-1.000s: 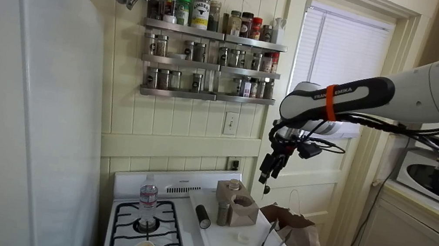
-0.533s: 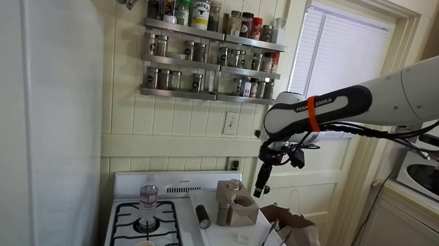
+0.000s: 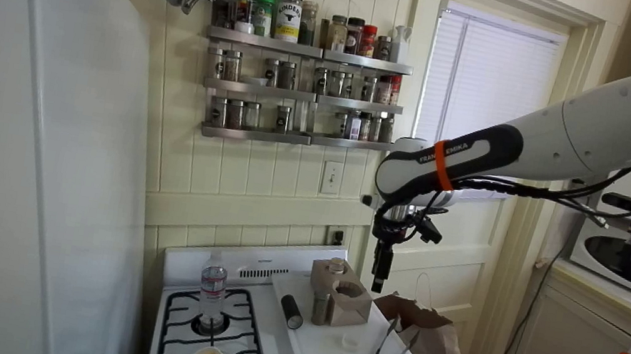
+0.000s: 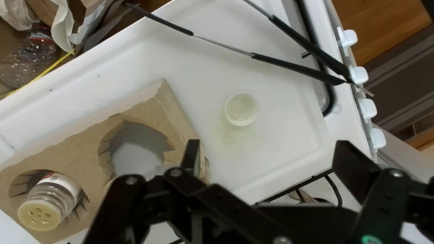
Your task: Place the spice bottle next to the cup holder in the empty slot in the cup holder.
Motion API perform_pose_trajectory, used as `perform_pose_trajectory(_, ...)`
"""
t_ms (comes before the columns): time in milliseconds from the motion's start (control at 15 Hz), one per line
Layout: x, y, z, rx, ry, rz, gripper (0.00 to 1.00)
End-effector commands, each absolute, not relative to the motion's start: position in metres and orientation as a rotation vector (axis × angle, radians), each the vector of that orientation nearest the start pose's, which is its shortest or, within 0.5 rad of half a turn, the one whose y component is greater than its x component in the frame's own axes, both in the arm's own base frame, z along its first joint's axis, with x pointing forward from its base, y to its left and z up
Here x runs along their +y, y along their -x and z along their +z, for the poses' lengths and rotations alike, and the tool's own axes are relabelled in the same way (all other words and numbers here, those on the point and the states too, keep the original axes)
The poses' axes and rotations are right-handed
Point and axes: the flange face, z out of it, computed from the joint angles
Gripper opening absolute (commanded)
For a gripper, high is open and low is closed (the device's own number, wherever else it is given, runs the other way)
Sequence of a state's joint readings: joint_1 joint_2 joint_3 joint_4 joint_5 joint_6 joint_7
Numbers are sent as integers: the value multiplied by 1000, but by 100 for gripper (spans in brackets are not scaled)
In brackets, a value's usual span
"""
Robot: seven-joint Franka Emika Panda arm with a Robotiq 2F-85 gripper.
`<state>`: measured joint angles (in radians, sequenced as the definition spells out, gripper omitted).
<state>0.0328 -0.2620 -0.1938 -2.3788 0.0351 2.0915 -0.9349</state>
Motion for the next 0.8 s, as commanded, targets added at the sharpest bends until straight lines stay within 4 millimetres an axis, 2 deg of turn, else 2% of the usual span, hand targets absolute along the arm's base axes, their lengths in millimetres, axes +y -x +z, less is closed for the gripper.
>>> perform_pose_trajectory(0,-70,-455,409,-1420,2741,7,100)
perform_pose_trajectory(133,-65,-464,402,-1566,2762,-24,100)
perform_pose_trajectory(267,-58,-477,396,-1662,2818,-146,100)
perform_pose_trajectory(333,-55,-484,394,-1645,2847,-242,100)
perform_pose_trajectory(400,-51,-487,392,-1659,2851,-246,100)
perform_pose_trajectory(467,-54,-483,400,-1621,2835,-221,100)
perform_pose_trajectory(733,-46,-493,389,-1669,2809,-235,100)
